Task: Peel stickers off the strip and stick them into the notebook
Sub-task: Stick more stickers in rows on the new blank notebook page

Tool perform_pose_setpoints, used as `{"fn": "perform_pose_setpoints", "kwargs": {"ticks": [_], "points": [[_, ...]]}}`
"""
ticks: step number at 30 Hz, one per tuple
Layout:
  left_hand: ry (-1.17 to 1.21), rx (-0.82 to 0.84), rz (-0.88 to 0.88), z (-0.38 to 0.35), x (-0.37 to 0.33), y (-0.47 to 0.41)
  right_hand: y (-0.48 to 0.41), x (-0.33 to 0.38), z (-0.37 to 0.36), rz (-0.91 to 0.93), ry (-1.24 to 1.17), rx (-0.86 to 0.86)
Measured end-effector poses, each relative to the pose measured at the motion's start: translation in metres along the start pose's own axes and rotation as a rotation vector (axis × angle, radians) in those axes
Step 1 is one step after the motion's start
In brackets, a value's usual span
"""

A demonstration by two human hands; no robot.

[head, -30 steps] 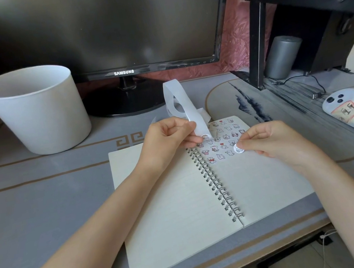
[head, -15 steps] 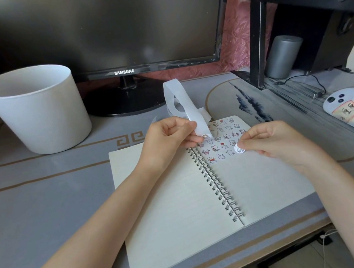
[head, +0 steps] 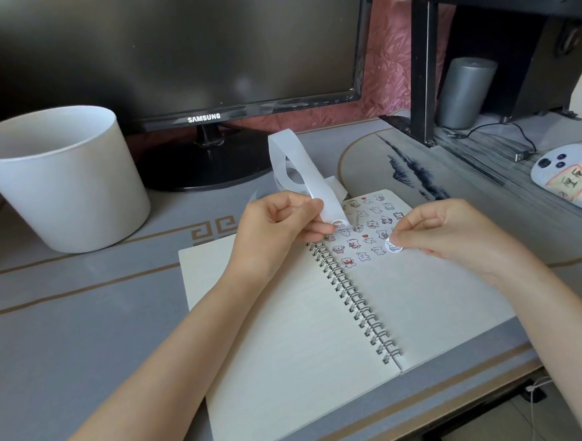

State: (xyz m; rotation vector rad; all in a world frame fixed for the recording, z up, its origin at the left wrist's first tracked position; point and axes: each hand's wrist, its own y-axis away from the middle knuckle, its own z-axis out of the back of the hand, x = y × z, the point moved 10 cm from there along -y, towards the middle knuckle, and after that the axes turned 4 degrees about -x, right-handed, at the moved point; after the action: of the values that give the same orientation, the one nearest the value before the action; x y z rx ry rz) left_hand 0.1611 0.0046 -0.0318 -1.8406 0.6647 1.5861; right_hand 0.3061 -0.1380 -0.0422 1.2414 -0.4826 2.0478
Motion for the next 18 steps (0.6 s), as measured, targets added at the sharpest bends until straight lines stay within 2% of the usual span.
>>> {"fn": "perform_pose_setpoints", "kwargs": {"ticks": [18], "points": [[0.005, 0.003, -0.003, -0.0001, -0.0001, 0.0003, -0.0052, -0.0013, 0.0000, 0.074, 0.081, -0.051]]}}
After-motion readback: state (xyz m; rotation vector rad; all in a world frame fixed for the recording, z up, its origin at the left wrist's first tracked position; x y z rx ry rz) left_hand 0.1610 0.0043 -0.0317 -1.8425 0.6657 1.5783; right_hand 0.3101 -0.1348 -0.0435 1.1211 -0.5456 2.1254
